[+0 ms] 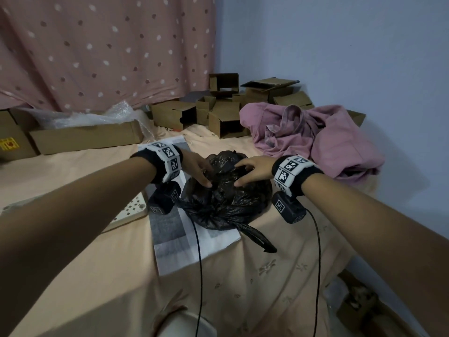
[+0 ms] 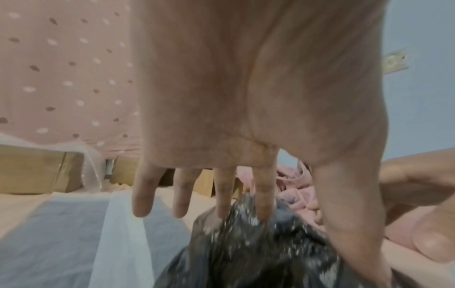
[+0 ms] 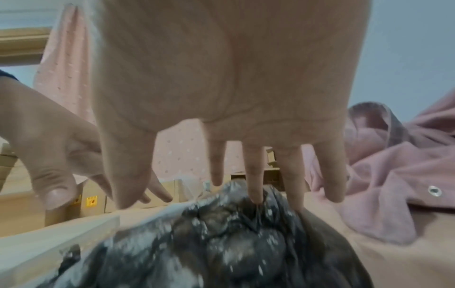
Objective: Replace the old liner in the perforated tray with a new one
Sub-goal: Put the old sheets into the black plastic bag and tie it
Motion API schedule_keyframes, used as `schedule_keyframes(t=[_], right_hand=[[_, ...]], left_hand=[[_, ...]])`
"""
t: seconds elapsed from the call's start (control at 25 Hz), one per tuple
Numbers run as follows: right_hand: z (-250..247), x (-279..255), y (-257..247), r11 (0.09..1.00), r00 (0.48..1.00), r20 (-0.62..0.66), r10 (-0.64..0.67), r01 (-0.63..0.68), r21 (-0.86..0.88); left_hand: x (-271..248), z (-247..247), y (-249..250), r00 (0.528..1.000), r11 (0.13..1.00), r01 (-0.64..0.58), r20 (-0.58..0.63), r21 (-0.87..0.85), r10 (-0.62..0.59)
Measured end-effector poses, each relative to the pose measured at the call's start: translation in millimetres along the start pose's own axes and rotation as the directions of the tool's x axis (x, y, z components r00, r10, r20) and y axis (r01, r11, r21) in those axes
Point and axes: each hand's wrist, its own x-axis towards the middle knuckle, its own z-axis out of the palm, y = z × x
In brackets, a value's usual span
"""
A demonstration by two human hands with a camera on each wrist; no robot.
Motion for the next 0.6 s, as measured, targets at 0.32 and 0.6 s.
schedule_keyframes(t=[0.32,0.6], right_hand=[[8.5,-3.1,-17.3,0.987,0.964,0.246,0.099,-0.064,-0.147],[42.1,21.9,-21.6,0.995,0.982,0.186,-0.018,0.035,-0.088]], left_hand=[[9.7,21.3,7.6,0.969,0.973,0.173,0.152,0.155,-0.197],[40.3,49.2,22.3,0.999,0.944,0.037,0.045,-0.329,-0.024]])
